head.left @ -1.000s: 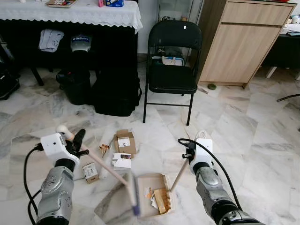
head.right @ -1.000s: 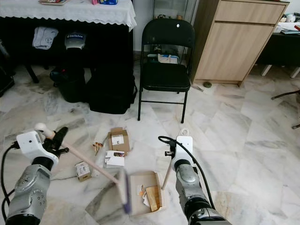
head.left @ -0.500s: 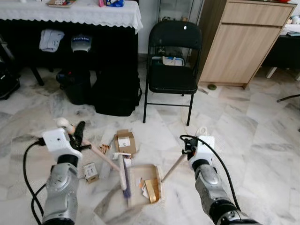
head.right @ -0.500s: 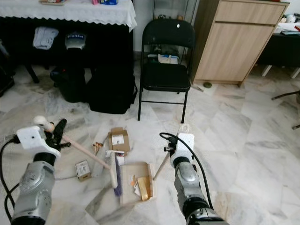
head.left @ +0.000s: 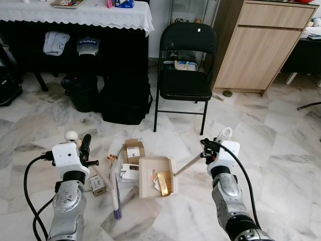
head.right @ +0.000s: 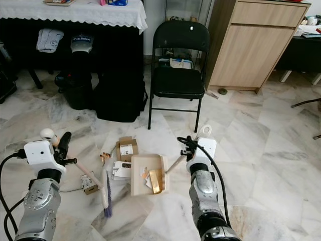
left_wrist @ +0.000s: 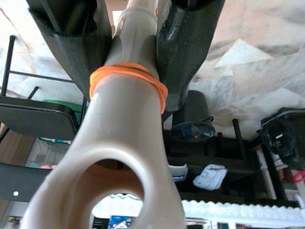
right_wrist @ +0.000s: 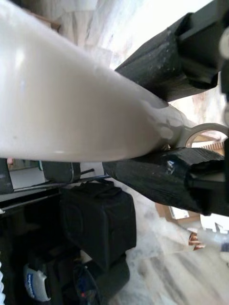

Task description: Sweep floor

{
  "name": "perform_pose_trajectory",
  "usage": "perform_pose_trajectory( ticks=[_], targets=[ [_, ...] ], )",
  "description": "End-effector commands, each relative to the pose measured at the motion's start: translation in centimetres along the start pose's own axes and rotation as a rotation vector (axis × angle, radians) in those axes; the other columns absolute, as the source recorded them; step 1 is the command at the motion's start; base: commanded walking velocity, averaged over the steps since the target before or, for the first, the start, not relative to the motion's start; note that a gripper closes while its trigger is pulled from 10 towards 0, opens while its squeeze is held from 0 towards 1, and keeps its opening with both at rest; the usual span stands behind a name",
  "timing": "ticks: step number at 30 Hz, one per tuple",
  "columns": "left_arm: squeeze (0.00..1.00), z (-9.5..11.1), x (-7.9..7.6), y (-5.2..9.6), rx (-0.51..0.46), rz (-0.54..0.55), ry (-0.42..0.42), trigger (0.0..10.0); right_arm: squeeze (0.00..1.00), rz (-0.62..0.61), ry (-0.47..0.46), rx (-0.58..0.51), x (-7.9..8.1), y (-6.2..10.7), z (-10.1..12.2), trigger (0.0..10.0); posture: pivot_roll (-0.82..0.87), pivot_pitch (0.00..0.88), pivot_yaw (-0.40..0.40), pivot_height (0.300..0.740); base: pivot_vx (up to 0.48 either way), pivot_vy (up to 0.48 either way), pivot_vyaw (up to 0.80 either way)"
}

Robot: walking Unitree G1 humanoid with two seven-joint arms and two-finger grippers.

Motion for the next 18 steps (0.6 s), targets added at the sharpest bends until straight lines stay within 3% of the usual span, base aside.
perform_pose_trajectory(
  ticks=[1, 18],
  targets=[
    [0.00, 0.75, -0.17, -0.32, -0.041, -0.001, -0.003, 10.0, 0.00, -0.007, -0.005, -0.099, -0.10, -0.53, 2.37, 10.0, 0.06, 0.000, -0.067, 0.740, 0.000, 0.000, 0.79],
    [0.00, 0.45, -0.90, -0.63, -0.035, -0.040, -0.024, 10.0, 0.00, 0.007, -0.011, -0.110, 0.73, -0.55, 2.64, 10.0, 0.06, 0.000, -0.054, 0.740, 0.000, 0.000, 0.79]
  ],
)
Point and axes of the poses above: a point about 5 cm out from each wrist's last joint towards the gripper, its own y axis pointing back from the gripper into the wrist, its own z axis along the axis of the wrist's last joint, x = y × z, the point moved 5 cm from there along -y, pointing out of the wrist towards the gripper, and after that the axes turned 3 degrees about y, right-handed, at the moved point
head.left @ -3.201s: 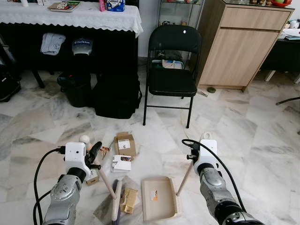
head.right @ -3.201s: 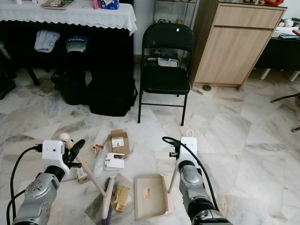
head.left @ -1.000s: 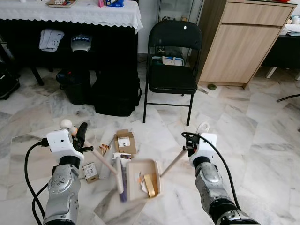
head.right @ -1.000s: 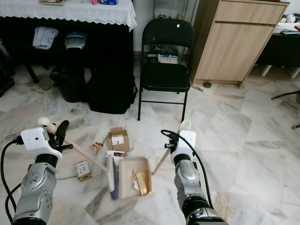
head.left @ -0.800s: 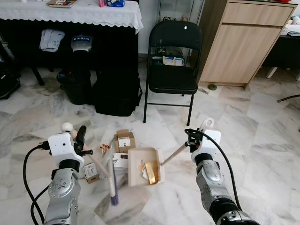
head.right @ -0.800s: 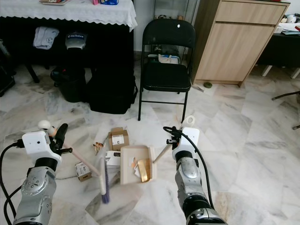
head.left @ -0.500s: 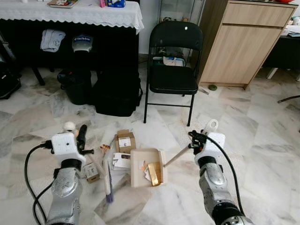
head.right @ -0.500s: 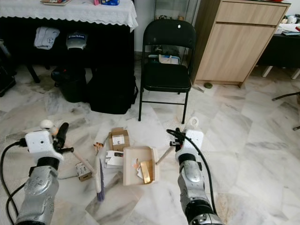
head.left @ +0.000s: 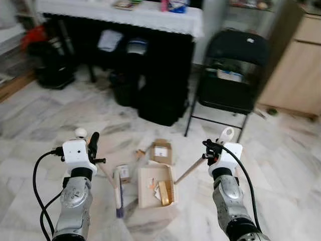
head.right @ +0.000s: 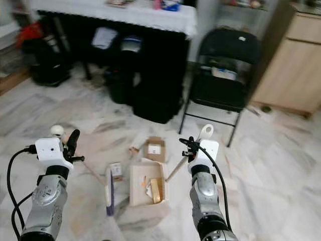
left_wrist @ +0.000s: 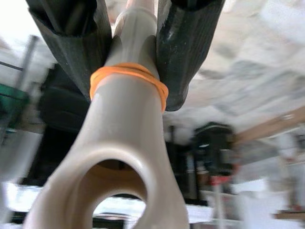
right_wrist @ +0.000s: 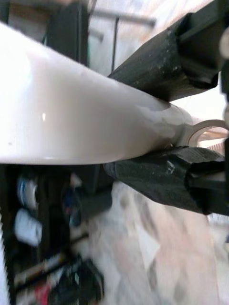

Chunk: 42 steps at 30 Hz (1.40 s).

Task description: Sweep floor

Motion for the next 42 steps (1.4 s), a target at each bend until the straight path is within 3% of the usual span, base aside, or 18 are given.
perform_pose_trajectory(
  ticks=[1, 42],
  targets=[
    [0.00, 0.81, -0.63, -0.34, -0.040, -0.026, -0.016, 10.0, 0.00, -0.012, -0.007, -0.077, -0.41, -0.34, 1.75, 10.0, 0.06, 0.000, -0.053, 0.740, 0.000, 0.000, 0.79],
    [0.00, 0.08, -1.27, -0.33, -0.004, -0.037, -0.033, 10.0, 0.00, -0.001, -0.008, -0.069, -0.13, -0.66, 1.99, 10.0, 0.06, 0.043, -0.058, 0.740, 0.000, 0.000, 0.79]
  ],
)
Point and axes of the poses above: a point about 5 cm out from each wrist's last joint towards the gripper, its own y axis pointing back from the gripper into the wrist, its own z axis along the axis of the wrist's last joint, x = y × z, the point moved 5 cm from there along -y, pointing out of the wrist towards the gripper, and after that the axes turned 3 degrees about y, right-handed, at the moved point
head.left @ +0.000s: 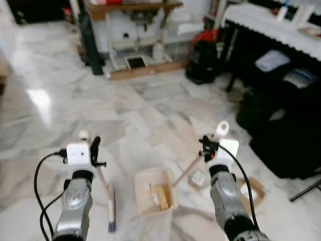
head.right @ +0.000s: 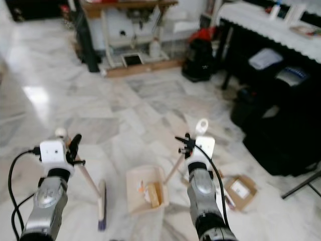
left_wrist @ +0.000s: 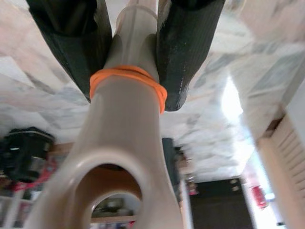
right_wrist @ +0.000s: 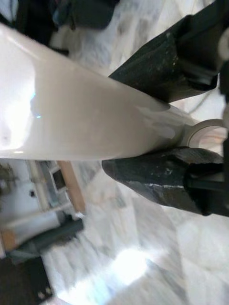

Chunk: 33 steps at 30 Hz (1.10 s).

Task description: Sweep floor

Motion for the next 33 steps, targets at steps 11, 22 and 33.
perform_pose_trajectory(
  ticks=[11, 22, 33],
  targets=[
    [0.00, 0.94, -0.27, -0.51, -0.030, -0.006, -0.003, 10.0, 0.00, 0.015, -0.001, -0.062, 0.32, -0.79, 1.92, 10.0, 0.06, 0.054, -0.060, 0.740, 0.000, 0.000, 0.79],
    [0.00, 0.88, -0.33, -0.51, -0.027, -0.006, -0.003, 10.0, 0.00, 0.014, -0.001, -0.055, 0.23, -0.75, 1.77, 10.0, 0.06, 0.054, -0.059, 0.740, 0.000, 0.000, 0.79],
    [0.00, 0.77, -0.38, -0.47, -0.023, -0.004, -0.005, 10.0, 0.00, 0.021, -0.002, -0.050, 0.34, -0.74, 1.64, 10.0, 0.06, 0.046, -0.060, 0.740, 0.000, 0.000, 0.79]
  ],
)
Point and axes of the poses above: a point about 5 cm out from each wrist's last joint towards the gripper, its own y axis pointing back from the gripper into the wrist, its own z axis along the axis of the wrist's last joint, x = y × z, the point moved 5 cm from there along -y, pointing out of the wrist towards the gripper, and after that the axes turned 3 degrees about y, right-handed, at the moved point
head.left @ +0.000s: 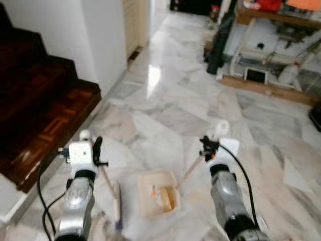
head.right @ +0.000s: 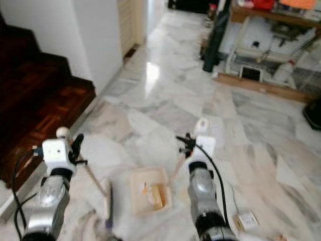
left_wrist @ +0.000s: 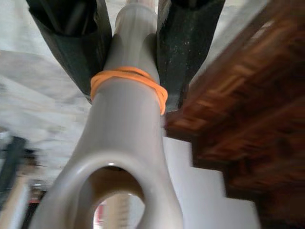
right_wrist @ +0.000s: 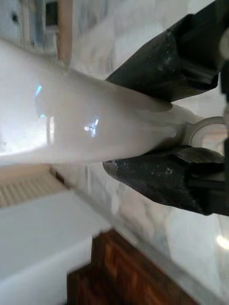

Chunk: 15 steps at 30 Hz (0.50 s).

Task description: Sweep floor

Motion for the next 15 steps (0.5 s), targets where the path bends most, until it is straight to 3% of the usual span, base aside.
perform_pose_trajectory(
  ticks=[1, 15],
  targets=[
    [0.00, 1.00, -0.42, -0.31, -0.041, -0.010, 0.000, 10.0, 0.00, -0.004, -0.011, -0.041, -0.20, -0.43, 1.16, 10.0, 0.06, 0.046, -0.060, 0.740, 0.000, 0.000, 0.79],
    [0.00, 0.98, -0.39, -0.22, -0.041, -0.008, 0.000, 10.0, 0.00, 0.003, -0.010, -0.034, -0.04, -0.31, 0.90, 10.0, 0.06, 0.035, -0.060, 0.740, 0.000, 0.000, 0.79]
  ],
)
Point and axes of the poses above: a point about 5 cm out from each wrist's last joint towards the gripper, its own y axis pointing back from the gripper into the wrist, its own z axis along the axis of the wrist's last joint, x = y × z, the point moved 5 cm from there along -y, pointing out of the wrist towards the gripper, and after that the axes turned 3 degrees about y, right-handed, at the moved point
